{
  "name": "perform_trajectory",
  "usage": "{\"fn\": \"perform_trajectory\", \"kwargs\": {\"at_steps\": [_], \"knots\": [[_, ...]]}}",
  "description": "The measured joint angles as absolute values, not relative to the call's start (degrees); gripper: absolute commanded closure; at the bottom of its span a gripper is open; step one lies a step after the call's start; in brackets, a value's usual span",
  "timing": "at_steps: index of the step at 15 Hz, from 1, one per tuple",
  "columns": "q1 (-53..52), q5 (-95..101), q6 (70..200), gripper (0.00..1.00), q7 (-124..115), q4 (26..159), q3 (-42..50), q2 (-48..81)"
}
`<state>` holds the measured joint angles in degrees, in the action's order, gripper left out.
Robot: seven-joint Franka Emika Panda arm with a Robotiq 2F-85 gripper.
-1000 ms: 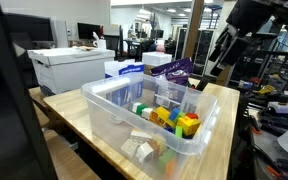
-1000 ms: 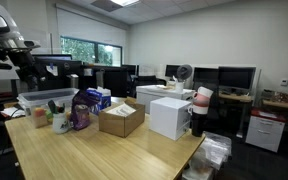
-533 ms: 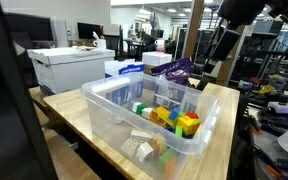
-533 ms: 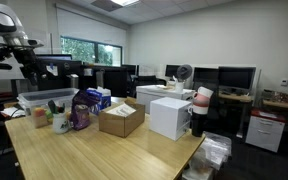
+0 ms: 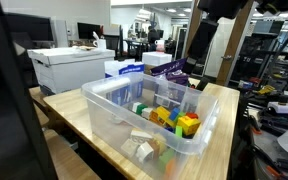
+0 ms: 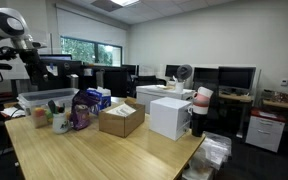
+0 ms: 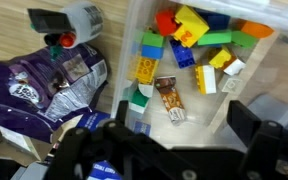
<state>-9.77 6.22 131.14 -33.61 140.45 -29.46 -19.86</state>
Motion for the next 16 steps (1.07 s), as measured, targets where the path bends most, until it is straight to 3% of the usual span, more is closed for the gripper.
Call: {"fn": "perform_trajectory", "kwargs": {"at_steps": [16], "knots": [[-15.1, 18.9, 133.6, 0.0, -53.7, 130.1, -31.8, -2.9]]}}
